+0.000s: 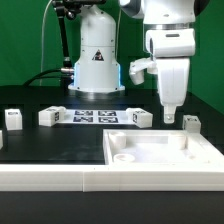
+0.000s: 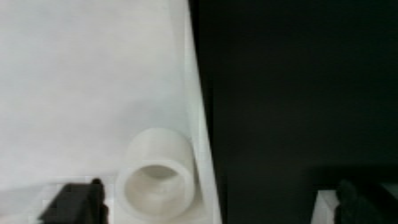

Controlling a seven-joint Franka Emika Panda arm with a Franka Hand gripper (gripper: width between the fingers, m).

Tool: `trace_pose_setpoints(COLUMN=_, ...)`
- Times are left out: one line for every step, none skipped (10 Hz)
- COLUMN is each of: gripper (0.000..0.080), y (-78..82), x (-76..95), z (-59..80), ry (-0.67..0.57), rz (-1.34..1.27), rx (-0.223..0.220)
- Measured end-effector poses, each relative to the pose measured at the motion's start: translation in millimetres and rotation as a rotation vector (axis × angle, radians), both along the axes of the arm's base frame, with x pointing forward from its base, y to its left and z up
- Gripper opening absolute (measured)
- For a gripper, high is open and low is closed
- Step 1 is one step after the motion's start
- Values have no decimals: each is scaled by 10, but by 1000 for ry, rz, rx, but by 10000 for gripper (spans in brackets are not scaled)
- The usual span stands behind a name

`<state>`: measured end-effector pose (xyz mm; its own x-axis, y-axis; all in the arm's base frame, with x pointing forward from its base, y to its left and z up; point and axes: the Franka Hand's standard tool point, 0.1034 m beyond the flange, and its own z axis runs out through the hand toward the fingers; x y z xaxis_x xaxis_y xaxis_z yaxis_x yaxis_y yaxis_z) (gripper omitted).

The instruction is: Assemble one leg

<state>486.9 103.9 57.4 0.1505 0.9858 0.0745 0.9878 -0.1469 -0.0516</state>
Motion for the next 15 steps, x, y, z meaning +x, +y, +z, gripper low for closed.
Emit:
trace_pose_setpoints(gripper=649, y=-6, x=-5, z=-11, ry=2, rz=-1, rx=0)
trace_pose_setpoints(gripper=649, y=-2, x=-6, z=-11, ry=9, rz=-82, rx=-2)
trace_pose_setpoints(gripper=649, y=-1, x=-7, z=-14, ry=17, rz=-161, rx=-5)
trace_pose_setpoints(gripper=649, y=1, x=-12, z=-19, ry=22, rz=-223, rx=-7)
trace_pose_setpoints(gripper=649, y=42, x=-22, z=-43, ry=1, rz=-351, rx=4)
trace_pose_setpoints(gripper=649, y=104, x=-58, z=-55, ry=6, rz=-480, rx=5)
trace_pose_setpoints(gripper=649, y=171, x=-66, z=-53, ry=14, rz=-576, rx=5)
trace_pose_setpoints(gripper=649, y=201, x=-75, z=-56, ry=30, rz=-688, rx=7)
trace_pose_setpoints(gripper=649, y=232, x=-87, z=-64, ry=45, rz=-792, rx=8)
trace_pose_setpoints(gripper=649, y=262, x=-105, z=-80, ry=57, rz=-860, rx=8)
trace_pose_setpoints(gripper=649, y=268, x=-114, z=-93, ry=75, rz=-953, rx=14)
trace_pose_setpoints(gripper=649, y=274, x=-111, z=-90, ry=84, rz=-1012, rx=16)
trace_pose_setpoints(gripper=649, y=280, x=-113, z=-90, ry=90, rz=-1057, rx=16)
trace_pose_setpoints(gripper=649, y=293, x=-117, z=-91, ry=104, rz=-1141, rx=17)
trace_pose_setpoints(gripper=649, y=342, x=-149, z=-93, ry=115, rz=-1273, rx=24)
